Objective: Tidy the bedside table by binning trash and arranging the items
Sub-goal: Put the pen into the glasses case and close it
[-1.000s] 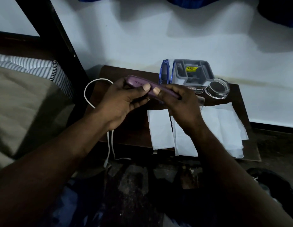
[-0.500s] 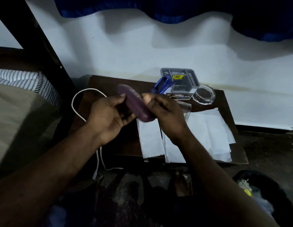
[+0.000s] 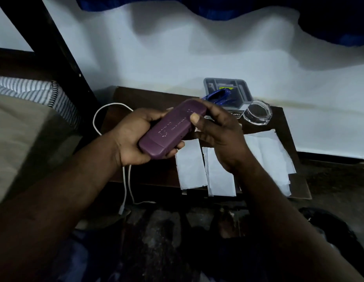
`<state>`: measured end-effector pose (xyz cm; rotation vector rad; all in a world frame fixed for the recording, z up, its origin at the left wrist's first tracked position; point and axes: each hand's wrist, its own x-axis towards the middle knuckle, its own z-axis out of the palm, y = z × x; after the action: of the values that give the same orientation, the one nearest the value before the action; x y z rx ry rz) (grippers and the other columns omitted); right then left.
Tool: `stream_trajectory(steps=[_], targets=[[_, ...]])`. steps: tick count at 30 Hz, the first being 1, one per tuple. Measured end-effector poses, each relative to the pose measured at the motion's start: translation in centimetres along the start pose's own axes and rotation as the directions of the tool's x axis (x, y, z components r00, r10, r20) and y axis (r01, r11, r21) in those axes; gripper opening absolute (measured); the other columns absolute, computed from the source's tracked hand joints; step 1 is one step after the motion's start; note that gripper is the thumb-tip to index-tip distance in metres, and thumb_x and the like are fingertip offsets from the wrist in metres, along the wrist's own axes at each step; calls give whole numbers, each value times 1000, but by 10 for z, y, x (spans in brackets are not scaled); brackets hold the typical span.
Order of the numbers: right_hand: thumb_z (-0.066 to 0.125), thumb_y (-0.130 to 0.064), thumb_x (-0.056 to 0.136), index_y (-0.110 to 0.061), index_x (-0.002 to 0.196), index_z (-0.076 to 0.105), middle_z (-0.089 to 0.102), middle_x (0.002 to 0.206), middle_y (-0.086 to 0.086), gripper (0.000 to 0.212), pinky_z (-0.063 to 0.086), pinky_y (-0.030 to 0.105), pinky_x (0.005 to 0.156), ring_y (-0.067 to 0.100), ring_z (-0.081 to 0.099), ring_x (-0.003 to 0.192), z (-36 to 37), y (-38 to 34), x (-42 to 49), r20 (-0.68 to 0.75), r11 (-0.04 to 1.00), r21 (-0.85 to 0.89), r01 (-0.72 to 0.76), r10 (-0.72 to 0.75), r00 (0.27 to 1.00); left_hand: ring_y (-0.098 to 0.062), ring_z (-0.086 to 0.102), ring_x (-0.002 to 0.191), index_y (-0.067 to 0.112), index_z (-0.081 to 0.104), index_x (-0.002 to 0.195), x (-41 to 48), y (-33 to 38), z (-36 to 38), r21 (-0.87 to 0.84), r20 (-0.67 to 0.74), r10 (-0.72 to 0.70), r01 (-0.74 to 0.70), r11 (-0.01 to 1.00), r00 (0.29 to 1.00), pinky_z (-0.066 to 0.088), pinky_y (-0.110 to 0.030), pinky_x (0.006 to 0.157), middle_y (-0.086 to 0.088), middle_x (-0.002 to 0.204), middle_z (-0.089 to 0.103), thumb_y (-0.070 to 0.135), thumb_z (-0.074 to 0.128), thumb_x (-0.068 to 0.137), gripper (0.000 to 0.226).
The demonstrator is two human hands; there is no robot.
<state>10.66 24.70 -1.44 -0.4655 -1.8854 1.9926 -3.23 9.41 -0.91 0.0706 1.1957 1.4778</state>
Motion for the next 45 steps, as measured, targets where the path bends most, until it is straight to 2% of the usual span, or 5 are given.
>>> stream_trajectory(steps=[8, 16, 27, 34, 45], targets=[[81, -9, 80, 1, 125, 61, 71, 119, 21, 50, 61, 44, 92, 30, 70, 106, -10, 5, -1, -6, 996, 75, -53, 54, 999, -26, 75, 69, 11, 68, 115, -5, 5, 13, 28, 4, -87, 87, 996, 996, 59, -30, 49, -12, 91, 77, 37, 69, 83, 41], [93, -39, 69, -17, 107, 77, 78, 107, 18, 46, 51, 82, 70, 37, 75, 86, -26, 4, 1, -276, 993, 81, -82, 102, 956, -28, 67, 117, 12, 62, 115, 3, 7, 23, -170, 47, 268, -256, 951, 962, 57, -40, 99, -12, 118, 70, 22, 76, 79, 40], [91, -21, 79, -13, 122, 64, 68, 116, 10, 52, 53, 8, 55, -12, 67, 83, -29, 1, -11, -361, 955, -297, 9, -121, 925, -18, 72, 91, 10, 71, 104, 16, -15, 39, 67, -117, 367, -361, 930, 923, 60, -28, 81, -6, 96, 76, 22, 82, 70, 37], [85, -24, 84, -15, 107, 79, 74, 105, 1, 25, 66, 50, 67, 27, 78, 87, -33, 6, -11, -249, 926, -374, 48, -150, 957, -28, 73, 97, 13, 77, 97, 18, -21, 43, 185, -122, 379, -354, 917, 917, 60, -36, 91, -12, 102, 77, 28, 85, 68, 33], [71, -29, 91, -21, 105, 80, 77, 97, -3, 18, 56, 38, 80, 15, 71, 88, -20, 2, -16, -197, 612, -779, 139, -449, 872, -21, 72, 93, 11, 77, 93, 14, -21, 46, 170, -128, 383, -361, 917, 915, 60, -33, 87, -8, 97, 77, 19, 81, 75, 20]])
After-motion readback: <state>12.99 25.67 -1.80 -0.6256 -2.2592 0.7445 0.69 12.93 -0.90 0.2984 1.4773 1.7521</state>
